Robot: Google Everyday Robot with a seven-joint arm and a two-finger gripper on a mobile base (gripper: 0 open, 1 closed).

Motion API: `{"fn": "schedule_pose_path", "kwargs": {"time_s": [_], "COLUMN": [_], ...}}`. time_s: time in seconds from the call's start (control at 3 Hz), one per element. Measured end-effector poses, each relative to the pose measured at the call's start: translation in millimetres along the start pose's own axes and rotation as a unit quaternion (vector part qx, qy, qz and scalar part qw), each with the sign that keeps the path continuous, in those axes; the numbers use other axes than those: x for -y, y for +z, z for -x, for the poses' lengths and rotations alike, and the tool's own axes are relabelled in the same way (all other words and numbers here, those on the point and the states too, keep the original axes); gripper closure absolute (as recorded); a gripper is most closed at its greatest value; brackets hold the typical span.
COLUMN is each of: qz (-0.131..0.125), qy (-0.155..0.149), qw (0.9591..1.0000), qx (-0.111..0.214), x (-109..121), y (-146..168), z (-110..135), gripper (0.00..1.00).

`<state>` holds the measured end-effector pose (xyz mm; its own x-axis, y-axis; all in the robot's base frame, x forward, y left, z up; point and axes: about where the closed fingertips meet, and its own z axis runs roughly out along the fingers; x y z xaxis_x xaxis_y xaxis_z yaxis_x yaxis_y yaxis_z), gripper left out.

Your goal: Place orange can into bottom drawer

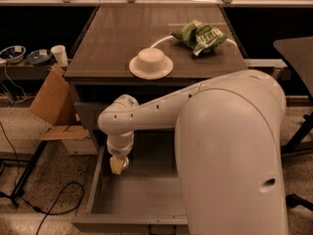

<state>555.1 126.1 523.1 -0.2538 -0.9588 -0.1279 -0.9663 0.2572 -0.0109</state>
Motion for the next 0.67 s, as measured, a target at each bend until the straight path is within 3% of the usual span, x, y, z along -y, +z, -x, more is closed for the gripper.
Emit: {"fn": "schedule_pose_path", "kwargs": {"time_s": [0.67], "qz": [0.009], "qy": [0.009], "qw": [0.9999], "qx": [-0.004], "x": [1.2], "y": [3.2], "z": [-1.7], "gripper": [0.0]}}
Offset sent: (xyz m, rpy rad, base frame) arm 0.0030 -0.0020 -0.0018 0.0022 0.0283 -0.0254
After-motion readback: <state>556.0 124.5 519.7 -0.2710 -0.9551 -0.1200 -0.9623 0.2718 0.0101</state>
